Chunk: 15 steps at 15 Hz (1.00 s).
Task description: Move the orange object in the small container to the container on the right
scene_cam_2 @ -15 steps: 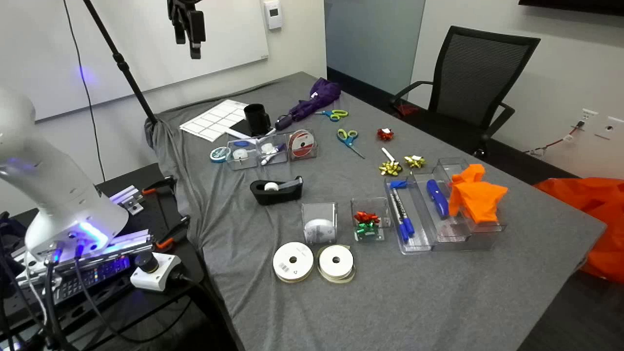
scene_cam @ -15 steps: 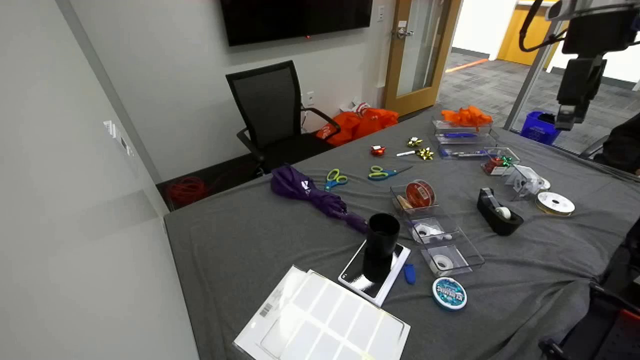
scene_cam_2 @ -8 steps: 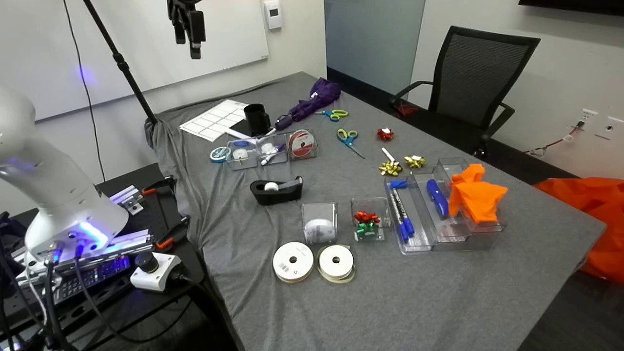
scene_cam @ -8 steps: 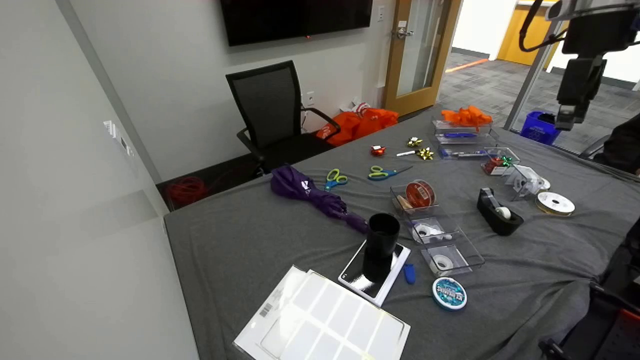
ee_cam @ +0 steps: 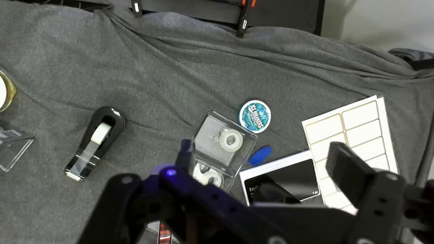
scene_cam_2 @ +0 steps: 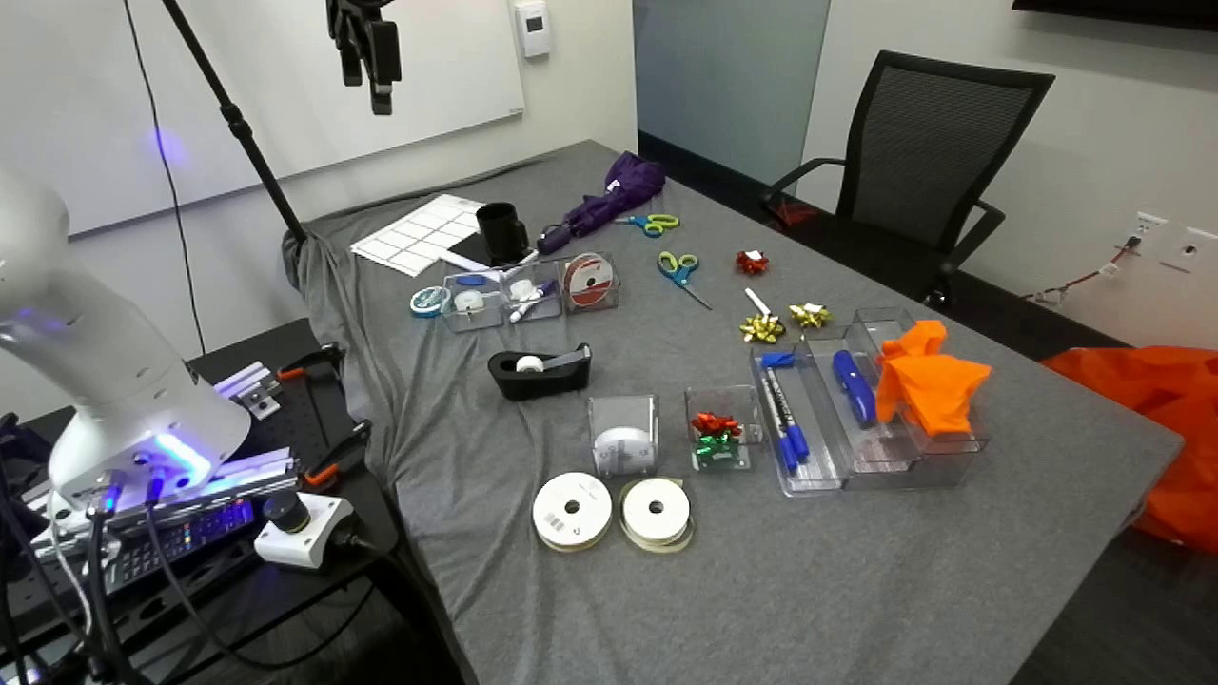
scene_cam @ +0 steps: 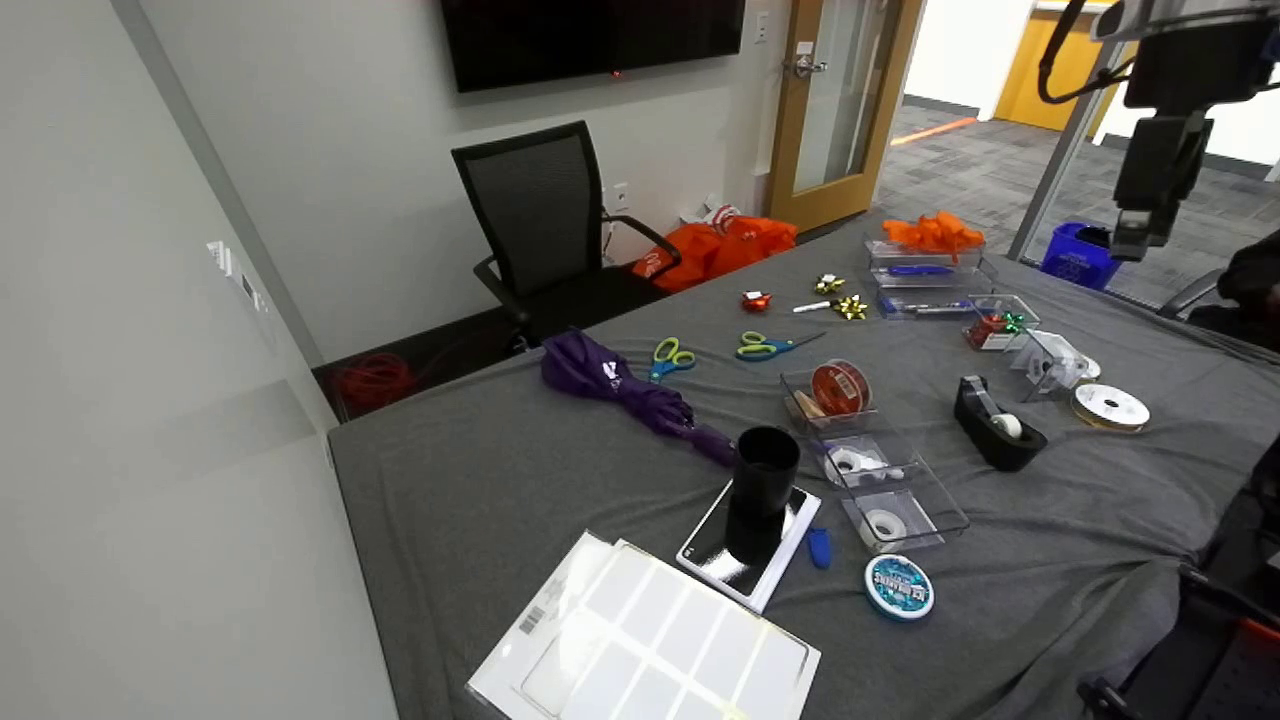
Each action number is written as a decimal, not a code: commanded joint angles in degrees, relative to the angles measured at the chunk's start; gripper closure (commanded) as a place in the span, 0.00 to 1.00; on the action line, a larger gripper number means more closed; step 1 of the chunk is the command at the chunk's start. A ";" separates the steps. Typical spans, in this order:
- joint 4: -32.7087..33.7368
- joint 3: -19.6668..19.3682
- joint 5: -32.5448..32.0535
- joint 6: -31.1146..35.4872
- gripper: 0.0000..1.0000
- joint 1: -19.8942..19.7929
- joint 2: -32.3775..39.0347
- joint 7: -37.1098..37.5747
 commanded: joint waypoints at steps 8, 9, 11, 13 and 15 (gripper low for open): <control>-0.04 0.54 -1.93 4.29 0.00 -1.04 2.08 -2.67; 0.18 0.49 -2.73 5.48 0.00 -1.16 2.87 -2.87; 0.89 0.30 -4.81 9.27 0.00 -1.57 5.40 -3.12; 1.20 -0.05 -5.76 13.59 0.00 -1.72 7.91 -4.21; 1.46 -0.23 -5.94 18.57 0.00 -1.90 10.72 -5.80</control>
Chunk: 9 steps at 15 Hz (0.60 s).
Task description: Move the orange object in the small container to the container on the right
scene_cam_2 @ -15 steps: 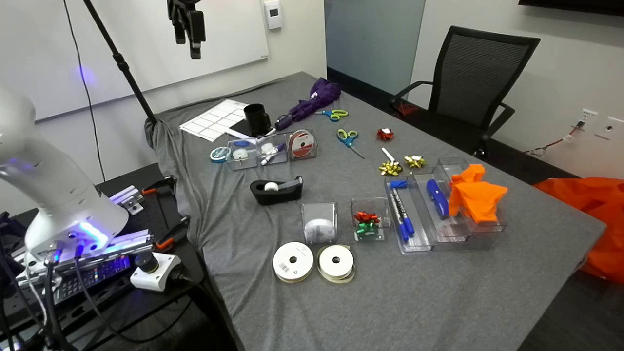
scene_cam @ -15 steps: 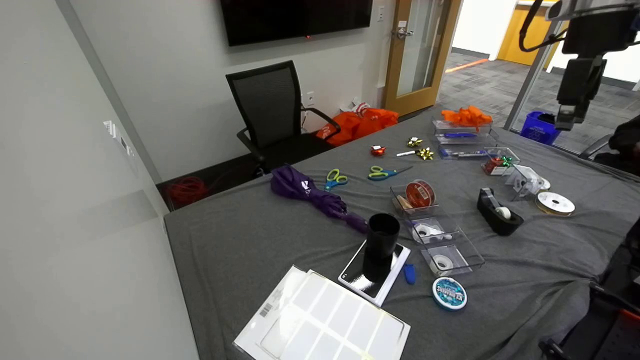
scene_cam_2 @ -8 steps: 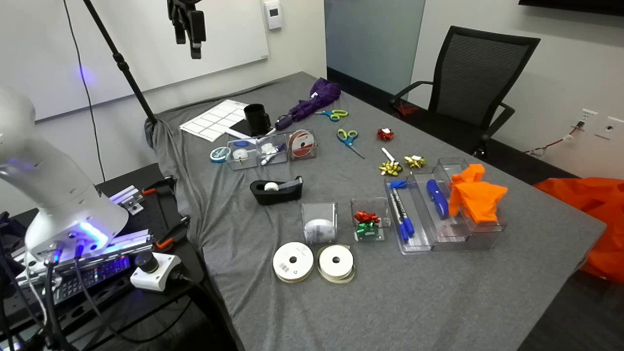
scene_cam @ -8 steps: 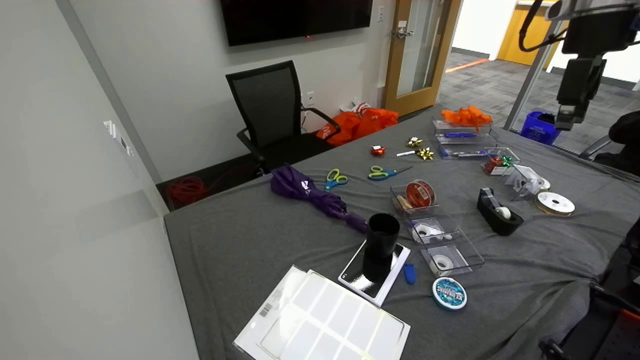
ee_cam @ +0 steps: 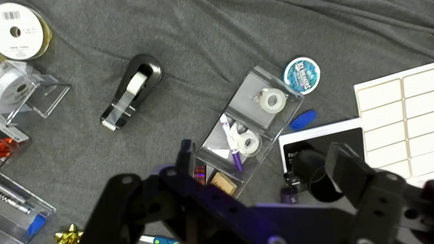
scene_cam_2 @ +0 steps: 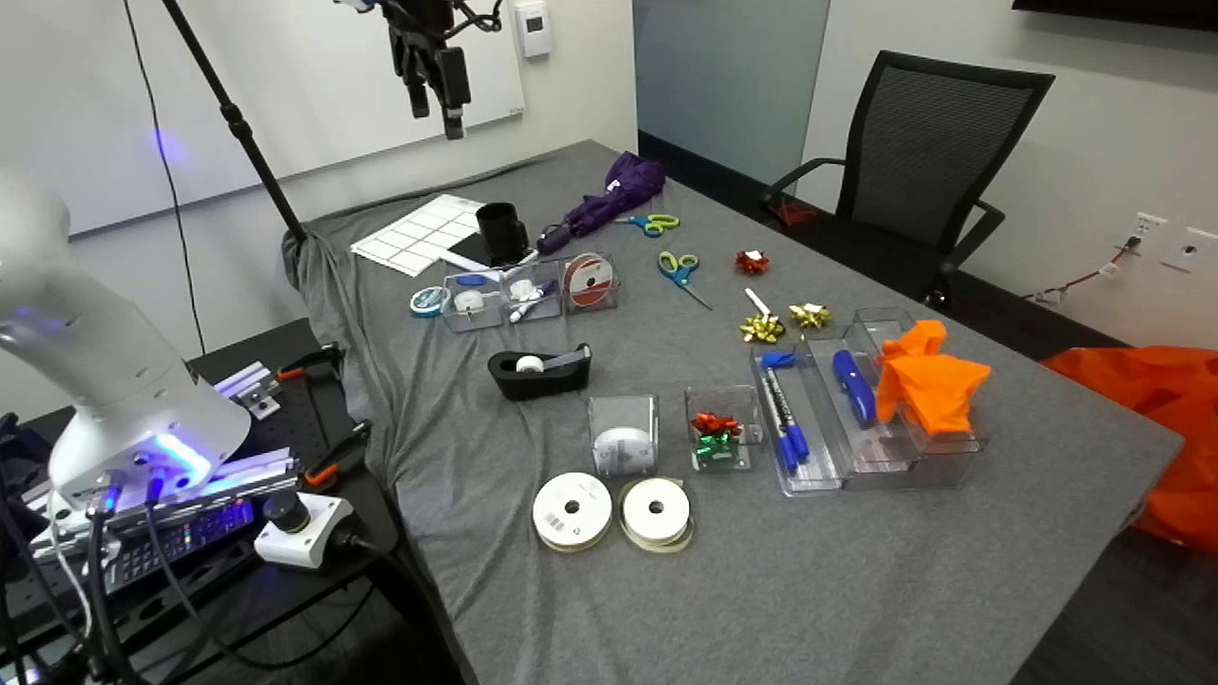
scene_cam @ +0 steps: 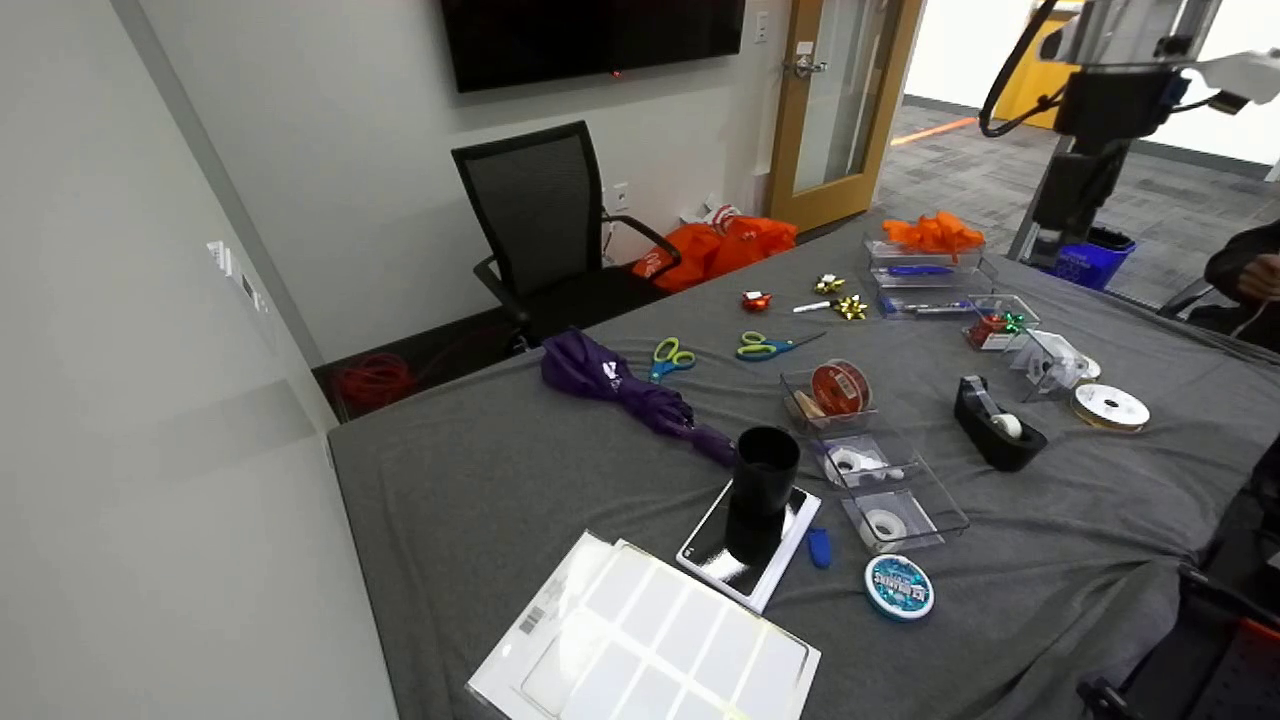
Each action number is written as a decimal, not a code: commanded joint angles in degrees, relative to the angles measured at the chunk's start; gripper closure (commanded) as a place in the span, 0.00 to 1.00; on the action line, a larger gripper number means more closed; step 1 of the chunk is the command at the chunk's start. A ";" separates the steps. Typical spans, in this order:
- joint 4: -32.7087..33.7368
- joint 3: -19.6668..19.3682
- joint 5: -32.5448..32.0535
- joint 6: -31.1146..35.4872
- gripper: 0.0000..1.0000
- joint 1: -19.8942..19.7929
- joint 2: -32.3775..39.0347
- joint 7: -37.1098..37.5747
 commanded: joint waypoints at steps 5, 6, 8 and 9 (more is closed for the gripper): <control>3.82 0.47 -0.54 19.69 0.00 -1.39 13.81 -5.29; 4.56 0.56 -0.40 21.21 0.00 -1.48 15.50 -5.49; 2.53 0.96 -0.18 20.76 0.00 -1.53 13.41 -3.85; 3.29 1.03 -0.22 21.89 0.00 -1.64 15.03 -3.85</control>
